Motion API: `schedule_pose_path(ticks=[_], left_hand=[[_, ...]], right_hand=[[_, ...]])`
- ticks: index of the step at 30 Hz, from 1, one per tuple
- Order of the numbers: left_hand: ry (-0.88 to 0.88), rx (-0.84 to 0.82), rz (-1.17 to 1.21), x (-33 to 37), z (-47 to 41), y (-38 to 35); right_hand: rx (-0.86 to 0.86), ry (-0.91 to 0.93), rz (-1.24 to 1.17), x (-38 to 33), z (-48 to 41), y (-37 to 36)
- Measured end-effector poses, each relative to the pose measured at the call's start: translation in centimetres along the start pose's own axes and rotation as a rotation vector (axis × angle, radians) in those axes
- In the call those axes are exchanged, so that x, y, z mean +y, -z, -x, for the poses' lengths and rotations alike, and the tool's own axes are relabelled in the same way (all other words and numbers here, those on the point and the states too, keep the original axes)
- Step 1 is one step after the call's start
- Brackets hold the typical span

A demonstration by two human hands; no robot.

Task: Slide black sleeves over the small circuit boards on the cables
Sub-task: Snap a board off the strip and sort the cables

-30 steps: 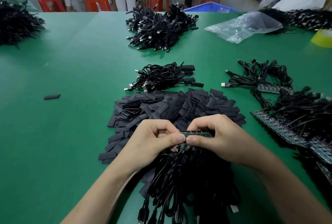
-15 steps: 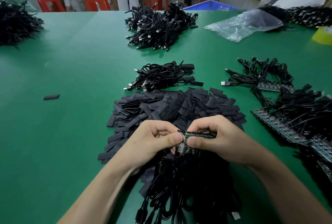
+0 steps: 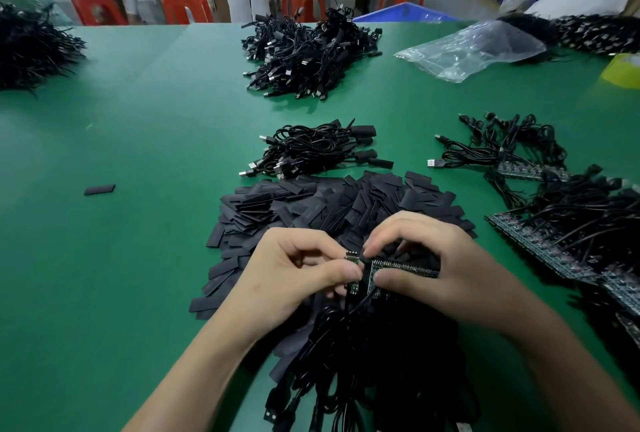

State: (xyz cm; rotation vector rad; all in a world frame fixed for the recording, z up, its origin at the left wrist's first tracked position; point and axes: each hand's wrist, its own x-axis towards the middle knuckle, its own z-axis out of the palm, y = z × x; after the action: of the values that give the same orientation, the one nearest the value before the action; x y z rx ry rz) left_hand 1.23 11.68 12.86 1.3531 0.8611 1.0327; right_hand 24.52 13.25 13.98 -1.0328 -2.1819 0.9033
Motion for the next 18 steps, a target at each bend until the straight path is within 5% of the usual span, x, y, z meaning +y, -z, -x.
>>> schedule_pose_path(ticks=[10,18], left_hand=[[0.054,0.103,0.019,-0.5,-0.3,-0.6],[0.094,0.065,0.040,-0.7,-0.3,-0.9]], right_hand=[[0.108,0.290,0.627,-1.4,1.3,-2.4],[0.079,0.157,-0.090,-1.1,2.2,-1.3]])
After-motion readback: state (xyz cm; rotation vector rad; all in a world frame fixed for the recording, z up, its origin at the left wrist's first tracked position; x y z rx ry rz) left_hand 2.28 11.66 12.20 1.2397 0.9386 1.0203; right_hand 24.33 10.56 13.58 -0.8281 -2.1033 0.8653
